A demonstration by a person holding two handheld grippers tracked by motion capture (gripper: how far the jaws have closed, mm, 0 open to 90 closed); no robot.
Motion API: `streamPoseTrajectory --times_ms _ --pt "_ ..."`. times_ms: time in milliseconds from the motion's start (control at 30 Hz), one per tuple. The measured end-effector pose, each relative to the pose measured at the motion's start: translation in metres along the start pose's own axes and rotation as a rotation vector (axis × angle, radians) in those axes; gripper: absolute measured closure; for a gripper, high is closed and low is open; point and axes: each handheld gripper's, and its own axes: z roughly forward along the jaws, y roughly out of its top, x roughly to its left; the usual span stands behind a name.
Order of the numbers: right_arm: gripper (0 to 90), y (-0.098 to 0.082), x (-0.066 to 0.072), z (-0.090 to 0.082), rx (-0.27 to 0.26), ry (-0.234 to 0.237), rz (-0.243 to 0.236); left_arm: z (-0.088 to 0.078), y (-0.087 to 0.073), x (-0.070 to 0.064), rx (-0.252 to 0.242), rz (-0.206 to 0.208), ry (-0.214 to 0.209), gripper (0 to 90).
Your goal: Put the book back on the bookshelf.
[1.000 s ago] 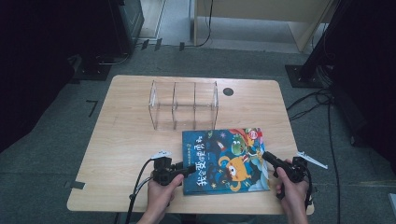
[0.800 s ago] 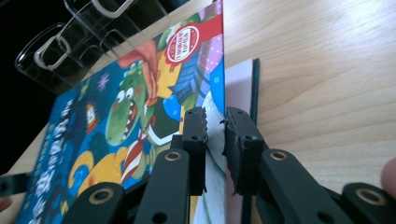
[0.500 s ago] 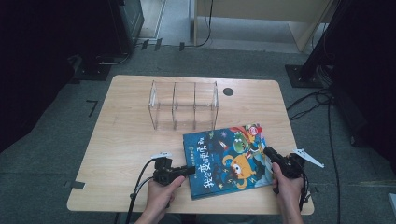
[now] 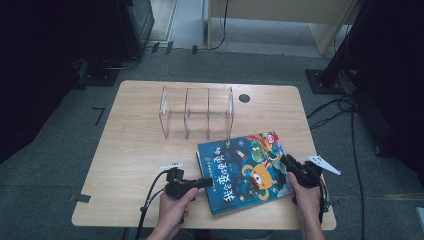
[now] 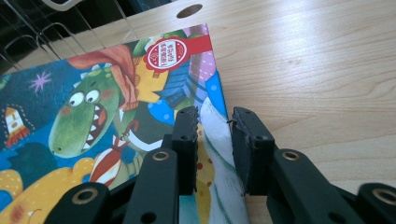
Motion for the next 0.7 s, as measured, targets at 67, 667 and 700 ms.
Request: streamPoseTrajectory --times_ms 67,667,700 --pt "70.7 0.0 0.001 0.0 0.002 -0.009 -0.012 -0.001 0.001 -0.001 -0.007 -0.01 -0.024 80.5" --pt "34.5 -0.028 0.005 -0.046 0.072 0.018 -0.033 0.002 0.0 -0.004 -0.082 -0.059 -0.036 85.6" --pt "33.4 -0.03 0.006 -0.049 0.075 0.011 -0.032 0.002 0.0 -0.005 -0.081 -0.058 -0.037 85.6"
